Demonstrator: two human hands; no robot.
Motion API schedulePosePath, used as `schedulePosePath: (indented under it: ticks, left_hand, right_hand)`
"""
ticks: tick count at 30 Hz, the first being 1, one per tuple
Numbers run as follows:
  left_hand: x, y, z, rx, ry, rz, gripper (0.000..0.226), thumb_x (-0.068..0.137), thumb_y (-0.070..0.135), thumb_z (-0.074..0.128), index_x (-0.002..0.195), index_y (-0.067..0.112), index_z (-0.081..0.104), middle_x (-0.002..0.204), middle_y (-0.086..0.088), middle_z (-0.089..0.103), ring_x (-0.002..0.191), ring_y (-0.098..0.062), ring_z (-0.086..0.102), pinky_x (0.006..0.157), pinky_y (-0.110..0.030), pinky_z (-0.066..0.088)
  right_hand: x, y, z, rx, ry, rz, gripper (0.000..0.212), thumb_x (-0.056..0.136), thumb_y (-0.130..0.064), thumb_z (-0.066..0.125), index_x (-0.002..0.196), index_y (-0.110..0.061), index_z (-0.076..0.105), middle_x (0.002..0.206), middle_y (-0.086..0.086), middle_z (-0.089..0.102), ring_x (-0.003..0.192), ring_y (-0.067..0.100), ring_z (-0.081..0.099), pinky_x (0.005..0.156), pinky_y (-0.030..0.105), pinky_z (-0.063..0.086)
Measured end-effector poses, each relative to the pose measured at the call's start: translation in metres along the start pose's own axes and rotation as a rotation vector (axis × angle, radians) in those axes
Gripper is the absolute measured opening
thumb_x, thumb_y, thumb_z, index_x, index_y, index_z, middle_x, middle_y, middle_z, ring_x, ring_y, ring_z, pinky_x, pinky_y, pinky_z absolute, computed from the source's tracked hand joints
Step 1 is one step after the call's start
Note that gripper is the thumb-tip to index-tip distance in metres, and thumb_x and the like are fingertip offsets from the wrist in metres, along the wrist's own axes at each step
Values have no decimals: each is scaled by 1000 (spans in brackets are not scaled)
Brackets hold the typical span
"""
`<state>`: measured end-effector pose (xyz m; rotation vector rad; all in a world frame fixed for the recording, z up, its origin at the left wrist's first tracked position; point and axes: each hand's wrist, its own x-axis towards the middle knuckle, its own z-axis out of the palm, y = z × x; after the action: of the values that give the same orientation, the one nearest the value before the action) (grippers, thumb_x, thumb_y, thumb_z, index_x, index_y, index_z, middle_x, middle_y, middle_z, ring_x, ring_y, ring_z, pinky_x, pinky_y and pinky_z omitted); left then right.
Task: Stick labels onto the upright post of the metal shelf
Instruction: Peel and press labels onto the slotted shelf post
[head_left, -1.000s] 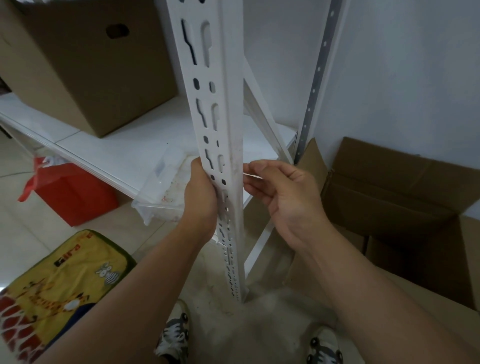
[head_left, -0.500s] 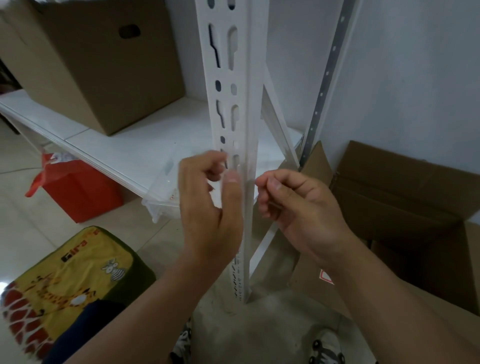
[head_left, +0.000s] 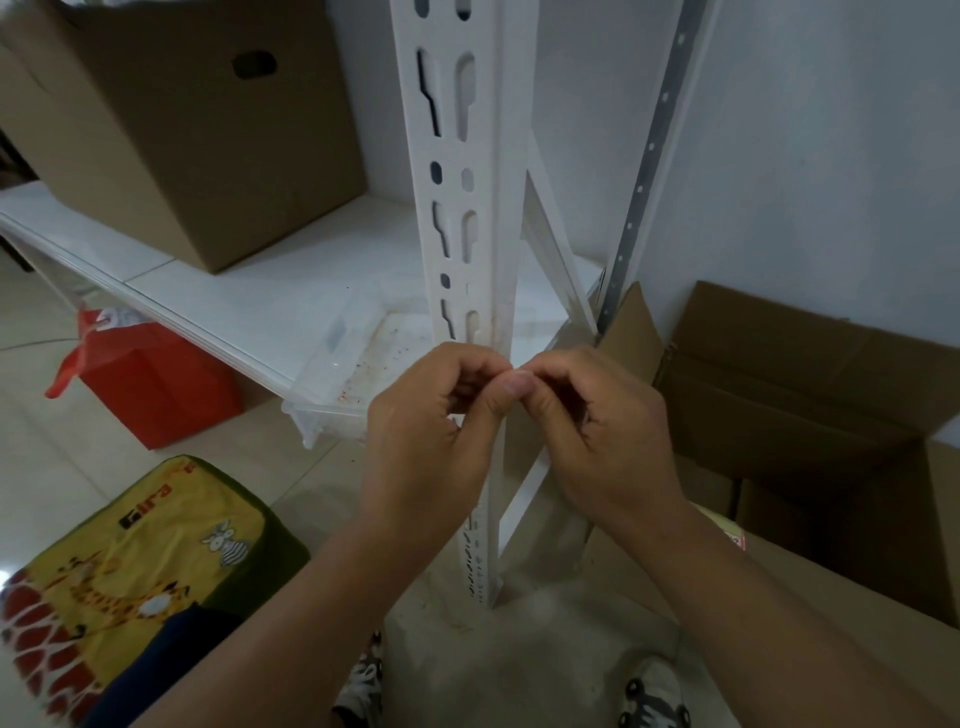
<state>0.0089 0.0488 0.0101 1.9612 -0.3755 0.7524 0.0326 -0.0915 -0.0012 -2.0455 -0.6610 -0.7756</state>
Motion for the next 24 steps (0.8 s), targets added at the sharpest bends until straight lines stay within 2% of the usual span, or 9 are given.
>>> schedulePosePath:
  ticks: [4,7,11,13,15,18,22,24]
  left_hand:
    - [2,-5,-6,98,-131,121,13,95,36,50,91,25,51,73,7,59,66,-12,61,58,-32,52]
    - [5,-10,-11,158,-224,203,15,99,35,42,89,24,45,75,7,52,65,-12,53,55,-30,46]
    - [7,-12,-15,145,-316,181,16,98,35,38,86,25,42,72,10,48,62,-13,49,52,-28,42]
    - [6,-9,-15,56,-342,121,22,97,36,36,84,22,45,65,7,49,57,-15,48,49,-27,41]
    - [5,-3,-13,-58,-312,71,25,97,33,36,81,18,47,60,7,49,52,-11,47,48,-23,38]
    - [2,5,-5,-208,-180,-41,24,99,23,36,77,23,45,56,15,52,49,-2,49,49,-15,39]
    - [1,7,4,-271,12,-166,27,98,16,34,73,22,43,53,13,51,44,-3,46,43,-13,37]
    - [3,4,3,-292,99,-208,29,98,17,34,70,22,42,51,9,48,41,-5,41,41,-17,35]
  right_hand:
    - [1,3,-1,-27,-49,-47,20,92,-25,59,95,-7,67,81,1,64,71,7,53,61,26,45]
    - [2,2,-3,105,-108,34,19,90,-29,61,96,-12,66,82,-4,63,73,8,56,62,21,47]
    - [4,-2,-7,374,-206,207,23,86,-33,65,92,-11,68,77,-3,65,70,12,61,61,21,51]
    - [6,-5,-8,504,-244,297,24,82,-32,66,88,-9,68,72,-3,65,65,11,60,59,19,50]
    - [6,-9,-6,626,-248,358,28,81,-30,65,88,-3,67,70,0,65,62,11,59,59,21,51]
    - [3,-20,4,787,-207,465,31,81,-28,61,91,2,61,67,1,65,59,12,59,56,25,51]
    - [0,-30,18,816,-168,506,29,88,-30,53,92,-2,57,67,2,60,59,15,55,56,27,50]
    - [1,-30,20,808,-136,517,26,95,-27,47,90,-4,58,65,4,56,58,17,54,55,26,50]
